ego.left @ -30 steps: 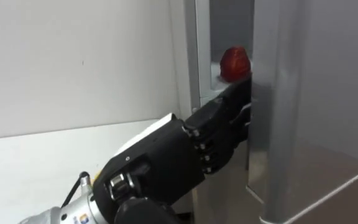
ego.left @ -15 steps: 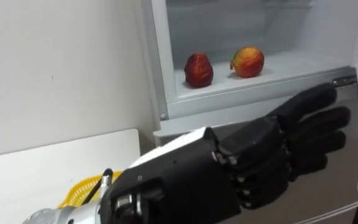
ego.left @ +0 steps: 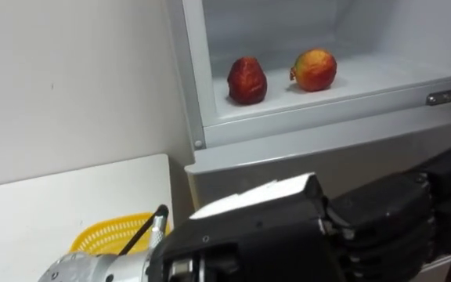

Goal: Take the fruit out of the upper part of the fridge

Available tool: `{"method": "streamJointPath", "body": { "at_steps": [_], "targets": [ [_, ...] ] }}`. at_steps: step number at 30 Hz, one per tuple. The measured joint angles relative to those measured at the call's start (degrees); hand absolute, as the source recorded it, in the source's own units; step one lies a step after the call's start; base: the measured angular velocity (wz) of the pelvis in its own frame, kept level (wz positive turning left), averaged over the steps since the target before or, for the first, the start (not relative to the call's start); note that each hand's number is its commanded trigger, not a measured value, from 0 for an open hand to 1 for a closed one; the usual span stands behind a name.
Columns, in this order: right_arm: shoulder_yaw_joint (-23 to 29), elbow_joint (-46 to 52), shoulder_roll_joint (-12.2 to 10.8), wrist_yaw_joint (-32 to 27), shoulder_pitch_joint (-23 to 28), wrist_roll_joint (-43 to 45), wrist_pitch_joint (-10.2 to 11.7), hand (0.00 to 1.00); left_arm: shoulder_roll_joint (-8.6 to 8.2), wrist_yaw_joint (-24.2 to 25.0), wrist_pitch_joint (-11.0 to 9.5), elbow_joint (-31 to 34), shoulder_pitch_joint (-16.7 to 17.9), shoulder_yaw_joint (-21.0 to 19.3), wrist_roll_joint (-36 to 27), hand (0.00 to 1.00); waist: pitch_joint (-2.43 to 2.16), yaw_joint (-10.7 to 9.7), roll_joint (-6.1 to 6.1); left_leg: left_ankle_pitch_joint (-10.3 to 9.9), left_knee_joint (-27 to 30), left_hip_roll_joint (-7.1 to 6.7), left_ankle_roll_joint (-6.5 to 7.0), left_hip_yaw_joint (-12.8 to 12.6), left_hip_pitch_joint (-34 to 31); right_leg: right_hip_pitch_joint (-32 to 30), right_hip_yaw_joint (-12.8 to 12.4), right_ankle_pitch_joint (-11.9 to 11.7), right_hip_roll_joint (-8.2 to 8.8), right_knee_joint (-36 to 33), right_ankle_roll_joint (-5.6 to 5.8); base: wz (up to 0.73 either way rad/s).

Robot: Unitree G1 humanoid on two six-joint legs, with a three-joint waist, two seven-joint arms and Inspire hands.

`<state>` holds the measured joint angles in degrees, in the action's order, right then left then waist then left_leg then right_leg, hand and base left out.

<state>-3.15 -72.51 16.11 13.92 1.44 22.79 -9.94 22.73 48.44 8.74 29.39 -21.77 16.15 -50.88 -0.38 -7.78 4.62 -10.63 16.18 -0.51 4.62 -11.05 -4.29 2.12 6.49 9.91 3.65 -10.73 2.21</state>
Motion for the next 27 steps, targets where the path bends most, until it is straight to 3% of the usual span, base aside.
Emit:
{"method": "streamJointPath", "body": {
  "at_steps": [9,12,15,17,18,19,22,23,27],
  "targets": [
    [-0.2,-1.0,0.3,-0.1,0.1,-1.8,1.3,0.0,-0.3,-1.9,-0.2,0.4,0.0,-0.5,0.3,0.0,0.23,1.0,0.51,-0.1,-1.4,-0.04,-0.09,-0.9,1.2,0.3,0.0,0.6,0.34,-0.1,-0.12,-0.04],
    [0.3,-0.9,0.3,-0.3,2.1,-3.3,2.4,0.0,-0.03,-3.8,-0.5,2.3,0.0,-5.1,0.3,0.0,0.24,2.6,0.49,0.0,-2.3,-0.07,-0.3,-1.3,2.3,0.8,-0.3,0.8,0.31,0.0,-0.27,-0.08],
    [1.8,-0.9,0.0,-1.6,4.5,-3.0,2.9,0.0,0.05,-7.7,-1.8,5.9,0.1,-14.0,2.8,0.0,0.18,6.0,0.58,0.1,-3.1,-0.12,-0.67,-1.6,3.2,0.8,-1.2,1.2,0.15,-0.1,-0.48,-0.13],
    [4.6,-0.7,-0.6,-2.7,7.2,-2.3,3.1,0.0,0.25,-11.4,-4.4,7.9,1.3,-23.3,4.0,0.0,0.1,8.4,0.3,0.4,-4.4,-0.17,-1.07,-2.0,4.2,1.1,-1.3,1.5,0.12,-0.2,-0.71,-0.06],
    [5.3,-0.3,-0.8,-2.8,7.8,-1.9,3.1,0.0,0.24,-12.6,-5.3,8.1,1.9,-25.7,4.8,0.0,0.09,8.8,0.23,0.5,-4.6,-0.18,-1.16,-2.0,4.5,1.3,-1.2,1.5,0.09,-0.3,-0.75,-0.06],
    [6.4,0.2,-1.2,-3.4,9.0,-1.8,3.3,0.0,0.16,-15.5,-6.8,8.2,3.1,-30.3,6.5,0.0,0.13,10.0,-0.05,0.5,-4.9,-0.17,-1.26,-2.1,5.1,1.9,-1.2,1.7,0.05,-0.3,-0.89,-0.04],
    [10.5,0.7,-2.6,-5.1,11.3,-1.8,4.9,0.0,0.1,-23.9,-9.8,8.6,8.1,-41.8,11.9,0.0,-0.36,12.3,-1.08,0.4,-5.3,-0.15,-1.61,-2.1,6.0,2.1,-1.1,2.6,0.02,-1.0,-1.15,-0.04],
    [11.5,0.7,-2.7,-5.6,11.9,-1.7,5.4,0.0,0.09,-28.3,-11.5,8.4,9.8,-45.2,15.0,0.0,-0.29,12.7,-1.31,0.3,-5.2,-0.1,-1.76,-2.0,6.1,2.5,-0.5,2.7,0.0,-0.8,-1.16,0.12],
    [12.0,0.7,-2.7,-6.9,12.6,-2.1,7.4,0.0,0.05,-41.8,-15.6,7.6,14.1,-52.9,23.8,0.0,0.07,13.5,-1.58,0.0,-4.7,-0.18,-2.03,-0.2,6.3,3.6,3.6,2.7,0.24,-0.8,-1.08,0.21]
  ]
}}
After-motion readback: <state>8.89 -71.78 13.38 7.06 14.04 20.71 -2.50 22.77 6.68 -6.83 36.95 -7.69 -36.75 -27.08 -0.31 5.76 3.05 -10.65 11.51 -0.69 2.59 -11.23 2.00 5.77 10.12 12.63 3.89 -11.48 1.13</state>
